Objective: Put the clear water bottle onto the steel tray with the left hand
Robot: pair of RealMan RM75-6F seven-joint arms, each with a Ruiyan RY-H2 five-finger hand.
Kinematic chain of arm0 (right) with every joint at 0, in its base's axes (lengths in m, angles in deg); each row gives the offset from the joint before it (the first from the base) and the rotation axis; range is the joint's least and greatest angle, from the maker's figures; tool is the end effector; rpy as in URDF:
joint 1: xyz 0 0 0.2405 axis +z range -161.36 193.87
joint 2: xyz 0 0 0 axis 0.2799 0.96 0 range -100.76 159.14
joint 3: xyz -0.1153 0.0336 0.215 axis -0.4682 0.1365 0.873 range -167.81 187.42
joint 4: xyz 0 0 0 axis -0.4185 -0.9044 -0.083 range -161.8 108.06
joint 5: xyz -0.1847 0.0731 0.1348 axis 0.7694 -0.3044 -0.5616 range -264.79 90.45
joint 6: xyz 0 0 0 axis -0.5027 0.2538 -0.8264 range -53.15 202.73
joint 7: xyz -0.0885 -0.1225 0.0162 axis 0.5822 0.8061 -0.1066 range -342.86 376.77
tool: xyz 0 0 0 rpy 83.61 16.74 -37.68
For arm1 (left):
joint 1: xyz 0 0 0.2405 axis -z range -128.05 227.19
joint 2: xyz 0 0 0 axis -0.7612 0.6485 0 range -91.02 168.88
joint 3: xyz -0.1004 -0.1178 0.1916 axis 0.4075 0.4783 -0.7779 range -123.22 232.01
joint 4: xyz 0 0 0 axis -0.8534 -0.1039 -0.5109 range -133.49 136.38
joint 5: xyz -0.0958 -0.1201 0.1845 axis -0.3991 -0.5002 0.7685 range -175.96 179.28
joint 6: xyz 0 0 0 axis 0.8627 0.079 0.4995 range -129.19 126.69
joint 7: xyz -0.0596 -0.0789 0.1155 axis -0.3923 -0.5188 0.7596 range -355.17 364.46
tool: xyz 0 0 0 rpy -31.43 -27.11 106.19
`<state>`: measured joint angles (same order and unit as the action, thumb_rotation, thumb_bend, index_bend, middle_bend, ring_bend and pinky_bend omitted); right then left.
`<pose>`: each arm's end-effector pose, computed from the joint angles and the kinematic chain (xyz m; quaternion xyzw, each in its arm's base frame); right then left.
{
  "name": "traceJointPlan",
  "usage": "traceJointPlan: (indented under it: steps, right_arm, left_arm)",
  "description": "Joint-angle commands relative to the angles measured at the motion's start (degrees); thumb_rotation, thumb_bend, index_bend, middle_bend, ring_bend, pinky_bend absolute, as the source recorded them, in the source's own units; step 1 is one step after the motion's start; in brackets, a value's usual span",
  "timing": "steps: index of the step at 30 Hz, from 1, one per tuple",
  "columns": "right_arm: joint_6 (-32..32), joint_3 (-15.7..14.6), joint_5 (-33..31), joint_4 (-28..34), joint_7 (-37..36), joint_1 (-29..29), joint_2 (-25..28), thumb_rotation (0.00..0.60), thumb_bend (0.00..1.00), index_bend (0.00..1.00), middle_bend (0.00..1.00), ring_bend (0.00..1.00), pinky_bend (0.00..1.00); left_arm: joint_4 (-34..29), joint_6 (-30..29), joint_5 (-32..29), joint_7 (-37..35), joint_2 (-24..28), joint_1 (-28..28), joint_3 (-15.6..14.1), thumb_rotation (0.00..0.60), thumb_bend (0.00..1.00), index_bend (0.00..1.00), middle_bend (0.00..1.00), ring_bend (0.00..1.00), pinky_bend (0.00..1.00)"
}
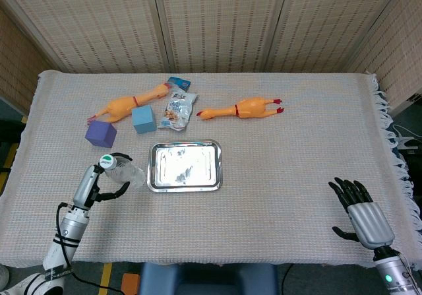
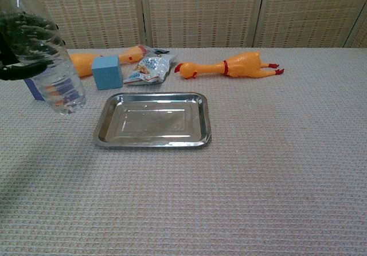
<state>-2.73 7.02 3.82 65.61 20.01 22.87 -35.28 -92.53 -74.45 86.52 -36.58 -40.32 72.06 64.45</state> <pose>-0.3119 -0.1721 0.0883 0.6777 -0.4058 0.3271 0.5187 -0.1878 0.2860 0.0351 -0.4386 -0.6017 -0.6325 0.2133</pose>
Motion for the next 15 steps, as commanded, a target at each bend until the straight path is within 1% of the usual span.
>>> traceJointPlan:
  steps: [1,5,8,10,12,13,14,15]
  right_arm:
    - [0.29,0.01,-0.23,-0.03,0.2,0.08,-0.14,0.6,0.07,0.0,0.0,0.0,0.0]
    - [0.51,0.11,-0.57,-0.11,0.54,0.15,-0.34,0.6,0.06,0.0,0.0,0.0,0.0]
    - [0.81,0.2,-0.98,-0.27,0.67,0.22,-0.43,0.6,0.07,0.0,0.0,0.0,0.0]
    - [1.27,0.24,-1.32,-0.31,0.67,0.38,-0.49,0.6,0.06,0.0,0.0,0.0,0.0]
    - [1.59,0.2,-1.39,-0.24,0.53,0.52,-0.44,0.6,0.06,0.0,0.0,0.0,0.0]
    - [1.6,0.18,-1.33,-0.19,0.43,0.55,-0.4,0.6,0.07,0.0,0.0,0.0,0.0]
    - [1.58,0.18,-1.27,-0.18,0.4,0.57,-0.4,0.6,0.07,0.0,0.0,0.0,0.0]
    - [1.64,0.12,-1.19,-0.11,0.31,0.6,-0.39,0.6,0.07,0.0,0.0,0.0,0.0]
  left_arm:
    - [1.88,1.97,-1.8,-2.25,0.11,-0.8,-2.61,0.6,0.56,0.4,0.48,0.35,0.56]
    - [7.88,3.58,-1.92,-7.13,-3.4,-1.4,-4.74,0.6,0.56,0.4,0.47,0.34,0.55]
    - [10.46,2.12,0.94,-7.47,-3.99,-1.22,-5.36,0.6,0.56,0.39,0.46,0.33,0.55]
    - [12.53,-0.63,2.09,-5.38,-3.97,-1.36,-4.41,0.6,0.56,0.39,0.46,0.33,0.55]
    - [16.02,-2.84,1.44,-2.32,-4.16,-1.57,-2.76,0.6,0.56,0.39,0.46,0.33,0.54]
    - [19.2,-3.6,0.01,-0.38,-4.62,-1.6,-1.36,0.6,0.56,0.39,0.46,0.33,0.54]
    - [21.19,-3.64,-0.99,0.32,-5.07,-1.51,-0.6,0.6,0.56,0.39,0.46,0.33,0.55]
    - [23.99,-2.97,-3.42,0.64,-5.42,-1.39,0.93,0.6,0.56,0.4,0.46,0.33,0.55]
